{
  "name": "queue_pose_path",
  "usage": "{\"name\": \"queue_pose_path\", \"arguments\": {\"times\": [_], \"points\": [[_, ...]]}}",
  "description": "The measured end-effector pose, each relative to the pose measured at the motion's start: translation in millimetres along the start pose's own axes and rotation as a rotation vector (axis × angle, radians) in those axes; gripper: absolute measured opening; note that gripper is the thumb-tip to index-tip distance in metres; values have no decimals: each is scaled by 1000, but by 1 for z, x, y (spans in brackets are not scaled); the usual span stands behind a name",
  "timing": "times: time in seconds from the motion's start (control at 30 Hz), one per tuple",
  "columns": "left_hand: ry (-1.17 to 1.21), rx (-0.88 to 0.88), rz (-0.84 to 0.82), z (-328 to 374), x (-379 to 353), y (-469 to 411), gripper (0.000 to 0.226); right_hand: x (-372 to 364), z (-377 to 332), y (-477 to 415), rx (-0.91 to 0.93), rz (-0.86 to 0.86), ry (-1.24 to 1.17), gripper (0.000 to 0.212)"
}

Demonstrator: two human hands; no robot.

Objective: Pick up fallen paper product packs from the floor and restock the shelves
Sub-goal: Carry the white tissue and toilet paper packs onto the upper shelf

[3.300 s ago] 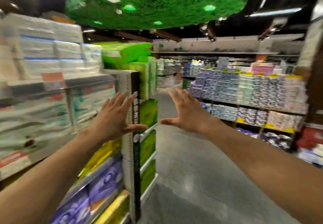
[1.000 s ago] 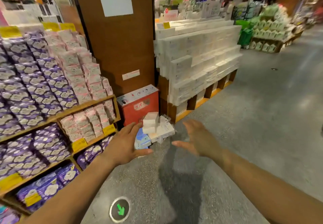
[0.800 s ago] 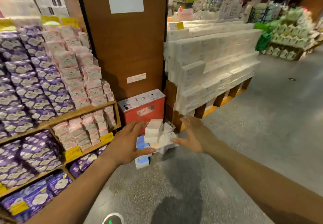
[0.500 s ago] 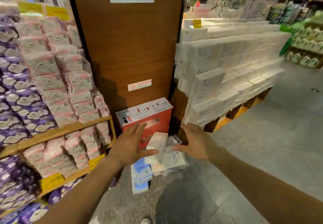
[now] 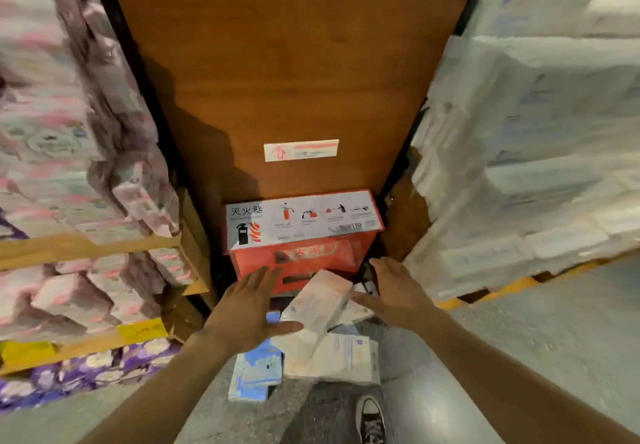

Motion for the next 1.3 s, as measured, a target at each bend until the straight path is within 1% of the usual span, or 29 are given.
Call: {"name": "queue_pose_path", "arguments": {"times": [0.07, 0.1, 0.2, 0.23, 0.33, 0.4, 0.53, 0.63, 0.73, 0.83, 0.9, 1.0, 1.1, 1.17, 1.23, 1.3], "points": [[37, 65, 42, -3, -39, -35, 118, -26, 31, -62, 37, -21, 13, 116], [55, 94, 36, -7, -60, -52, 120, -41, 45, -91, 54, -24, 31, 114], [116, 209, 25, -27, -135, -102, 131, -96, 85, -174, 87, -31, 49, 130], [136, 245, 43, -36, -164, -118, 133, -118, 97, -199, 98, -40, 40, 126], [186, 336, 69, -62, -254, -156, 135, -186, 124, -265, 136, -78, 47, 97], [222, 371, 101, -79, -314, -173, 137, -235, 137, -302, 153, -78, 86, 90], [308, 428, 164, -107, -416, -196, 142, -321, 152, -365, 140, -132, 100, 96], [378, 484, 194, -126, -465, -206, 142, -372, 158, -403, 138, -183, 105, 96], [422, 507, 237, -139, -497, -214, 140, -416, 163, -436, 99, -201, 73, 95], [499, 521, 275, -148, -513, -220, 140, -445, 171, -463, 36, -197, 68, 113], [546, 526, 345, -153, -521, -222, 137, -457, 174, -478, 12, -236, 32, 118], [592, 563, 430, -156, -530, -223, 137, -465, 174, -493, 8, -274, -48, 116], [632, 557, 479, -146, -534, -223, 133, -468, 174, -493, 17, -216, -115, 108], [665, 577, 502, -142, -534, -223, 132, -462, 173, -487, 11, -176, -144, 107], [737, 677, 538, -141, -537, -220, 135, -449, 170, -478, 8, -156, -183, 106], [864, 853, 564, -142, -541, -215, 140, -438, 172, -471, 5, -159, -198, 110]]}}
Point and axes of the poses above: each hand's wrist, its own y-axis away from the middle knuckle, its own x-axis out of the back of the hand, z = x × y, the point moved 1 cm from there along -y, towards the middle knuckle, and after that the axes turned 2 degrees about -x, right-handed, at the moved point
